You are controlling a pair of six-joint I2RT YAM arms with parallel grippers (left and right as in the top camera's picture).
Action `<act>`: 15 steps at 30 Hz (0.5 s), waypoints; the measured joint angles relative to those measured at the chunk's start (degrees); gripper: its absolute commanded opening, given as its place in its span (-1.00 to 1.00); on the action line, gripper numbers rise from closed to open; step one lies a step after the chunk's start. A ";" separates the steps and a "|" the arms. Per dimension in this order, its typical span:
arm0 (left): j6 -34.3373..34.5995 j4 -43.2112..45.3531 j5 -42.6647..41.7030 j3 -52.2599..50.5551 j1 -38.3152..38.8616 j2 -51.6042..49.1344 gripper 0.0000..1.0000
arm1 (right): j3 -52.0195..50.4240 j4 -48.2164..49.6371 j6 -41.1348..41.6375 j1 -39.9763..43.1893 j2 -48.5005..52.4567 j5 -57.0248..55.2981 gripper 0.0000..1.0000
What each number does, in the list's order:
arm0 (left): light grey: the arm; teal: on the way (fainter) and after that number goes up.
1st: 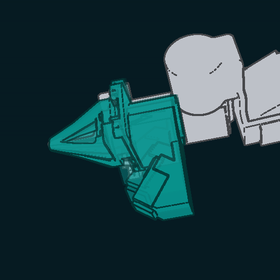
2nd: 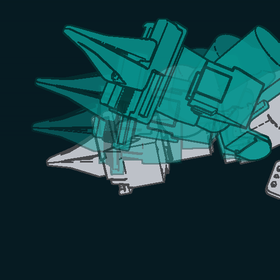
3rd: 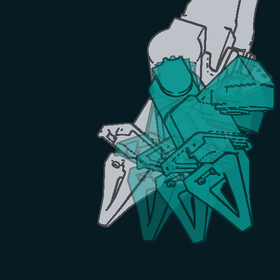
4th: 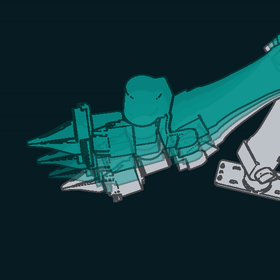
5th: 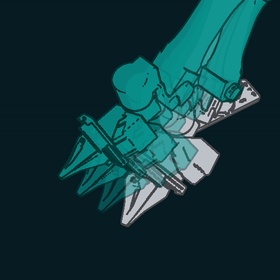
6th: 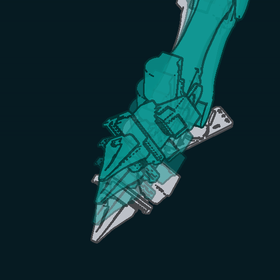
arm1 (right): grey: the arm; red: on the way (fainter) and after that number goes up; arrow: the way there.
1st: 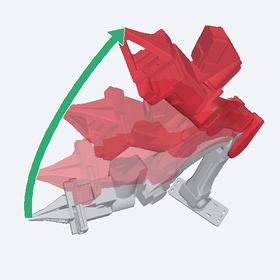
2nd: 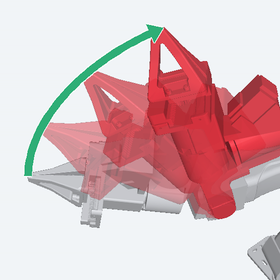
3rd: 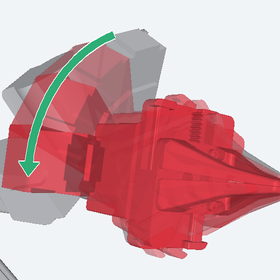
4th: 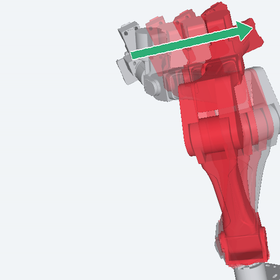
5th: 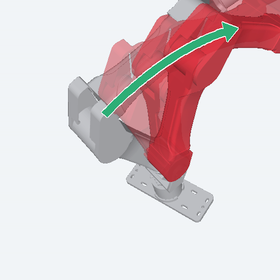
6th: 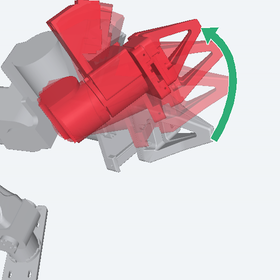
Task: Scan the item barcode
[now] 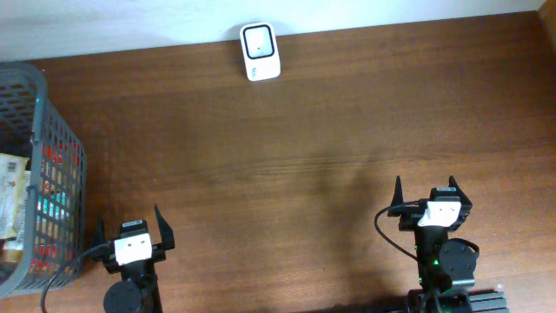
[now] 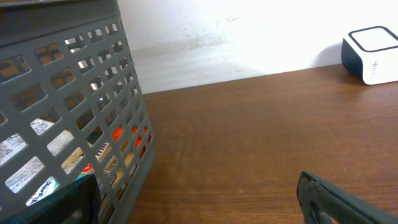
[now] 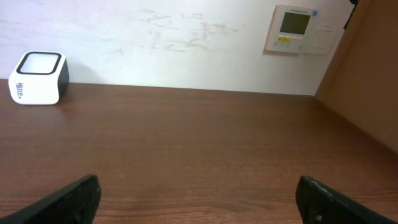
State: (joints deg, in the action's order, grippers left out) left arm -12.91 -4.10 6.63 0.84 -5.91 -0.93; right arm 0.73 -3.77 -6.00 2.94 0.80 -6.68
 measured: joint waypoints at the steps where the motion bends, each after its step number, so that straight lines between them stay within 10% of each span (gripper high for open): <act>1: 0.00 0.00 0.00 0.00 0.00 0.00 0.98 | 0.00 0.00 0.00 0.00 0.00 0.00 0.97; 15: 0.00 0.00 0.00 0.00 0.00 0.00 0.98 | 0.00 0.02 0.04 3.52 0.00 -0.17 0.97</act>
State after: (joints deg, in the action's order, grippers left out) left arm -12.91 -4.10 6.63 0.84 -5.91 -0.93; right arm 0.73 -3.75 -5.96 6.46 0.80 -6.85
